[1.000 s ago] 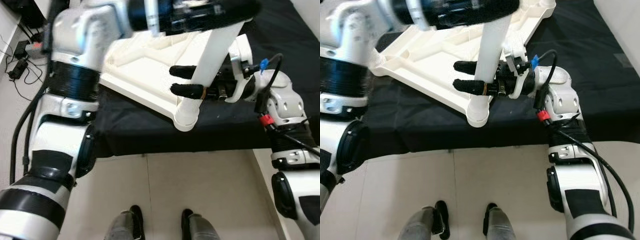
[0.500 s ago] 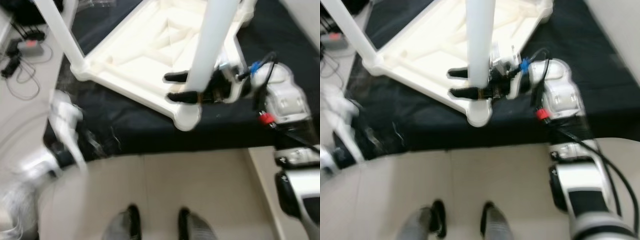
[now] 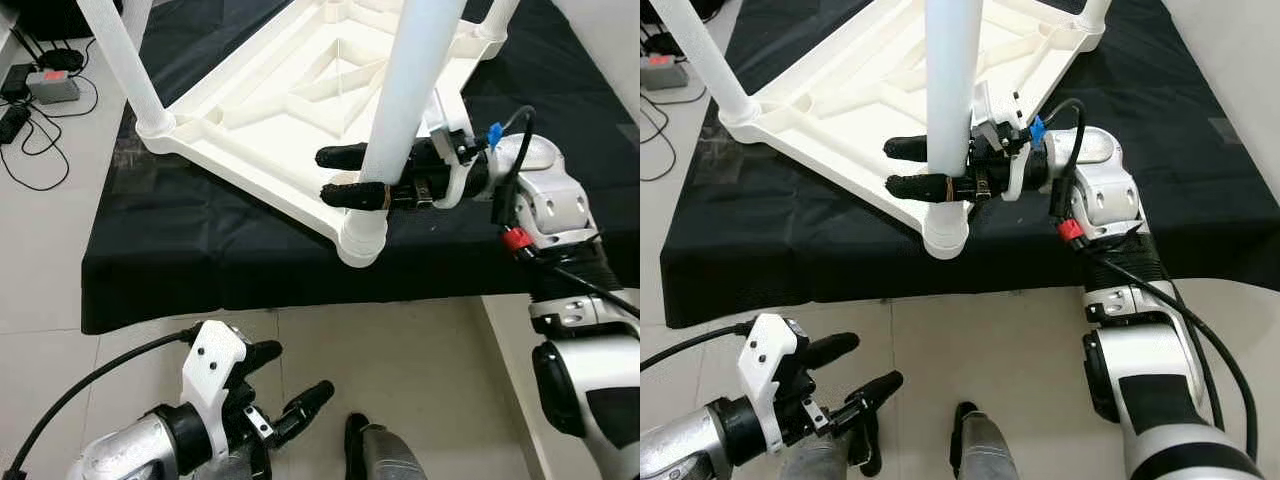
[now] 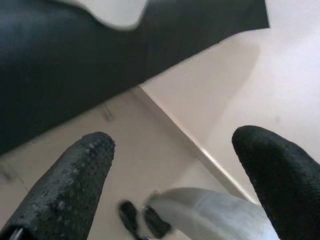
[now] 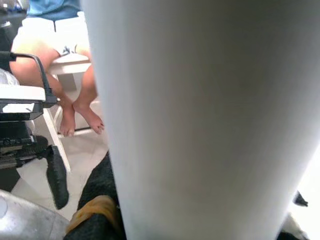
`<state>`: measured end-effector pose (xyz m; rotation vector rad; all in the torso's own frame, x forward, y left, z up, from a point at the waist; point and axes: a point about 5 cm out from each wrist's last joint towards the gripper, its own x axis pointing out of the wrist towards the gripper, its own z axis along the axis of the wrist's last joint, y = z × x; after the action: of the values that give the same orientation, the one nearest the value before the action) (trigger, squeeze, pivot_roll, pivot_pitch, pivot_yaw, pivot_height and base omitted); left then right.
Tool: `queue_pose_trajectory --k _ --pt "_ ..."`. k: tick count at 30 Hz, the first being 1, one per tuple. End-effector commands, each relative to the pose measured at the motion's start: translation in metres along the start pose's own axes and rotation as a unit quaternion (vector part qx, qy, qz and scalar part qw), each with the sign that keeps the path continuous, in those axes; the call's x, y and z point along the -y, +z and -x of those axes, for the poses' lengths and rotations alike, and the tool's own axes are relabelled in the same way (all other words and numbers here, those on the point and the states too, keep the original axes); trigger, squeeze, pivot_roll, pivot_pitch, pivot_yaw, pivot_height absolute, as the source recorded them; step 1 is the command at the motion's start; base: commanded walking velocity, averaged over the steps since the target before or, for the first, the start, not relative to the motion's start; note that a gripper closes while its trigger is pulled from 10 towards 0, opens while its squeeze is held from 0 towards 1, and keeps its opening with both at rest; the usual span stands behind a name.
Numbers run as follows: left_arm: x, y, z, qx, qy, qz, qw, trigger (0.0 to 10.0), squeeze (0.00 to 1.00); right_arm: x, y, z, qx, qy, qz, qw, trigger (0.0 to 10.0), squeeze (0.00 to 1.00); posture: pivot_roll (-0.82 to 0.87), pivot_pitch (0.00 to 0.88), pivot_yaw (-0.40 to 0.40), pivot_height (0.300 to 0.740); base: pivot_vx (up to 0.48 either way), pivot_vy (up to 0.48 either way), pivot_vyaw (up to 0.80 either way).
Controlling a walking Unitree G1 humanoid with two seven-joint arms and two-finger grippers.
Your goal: Building children table
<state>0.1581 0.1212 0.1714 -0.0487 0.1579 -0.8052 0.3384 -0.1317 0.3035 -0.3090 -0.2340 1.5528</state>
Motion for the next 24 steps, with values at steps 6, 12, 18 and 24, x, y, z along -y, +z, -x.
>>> queue_pose_trajectory --k 6,12,18,24 --pt "0.005 0.006 0.006 0.033 0.039 -0.055 0.997 10.0 0.00 -0.008 -0.030 -0.007 -0.018 -0.011 -0.062 0.998 0.0 0.00 -0.02 0.334 -0.037 0.740 0.000 0.000 0.00" --pt "0.008 0.006 0.008 0.036 0.049 -0.064 0.996 10.0 0.00 -0.009 -0.034 -0.010 -0.018 -0.025 -0.071 0.997 0.0 0.00 -0.02 0.331 -0.034 0.740 0.000 0.000 0.00" --pt "0.010 0.004 0.007 0.042 0.055 -0.069 0.995 10.0 0.00 -0.013 -0.036 -0.012 -0.015 -0.051 -0.075 0.996 0.0 0.00 -0.03 0.328 -0.031 0.740 0.000 0.000 0.00" --pt "0.011 0.001 0.007 0.051 0.062 -0.080 0.994 10.0 0.00 -0.014 -0.036 -0.011 -0.025 -0.114 -0.072 0.990 0.0 0.00 -0.03 0.325 -0.028 0.740 0.000 0.000 0.00"
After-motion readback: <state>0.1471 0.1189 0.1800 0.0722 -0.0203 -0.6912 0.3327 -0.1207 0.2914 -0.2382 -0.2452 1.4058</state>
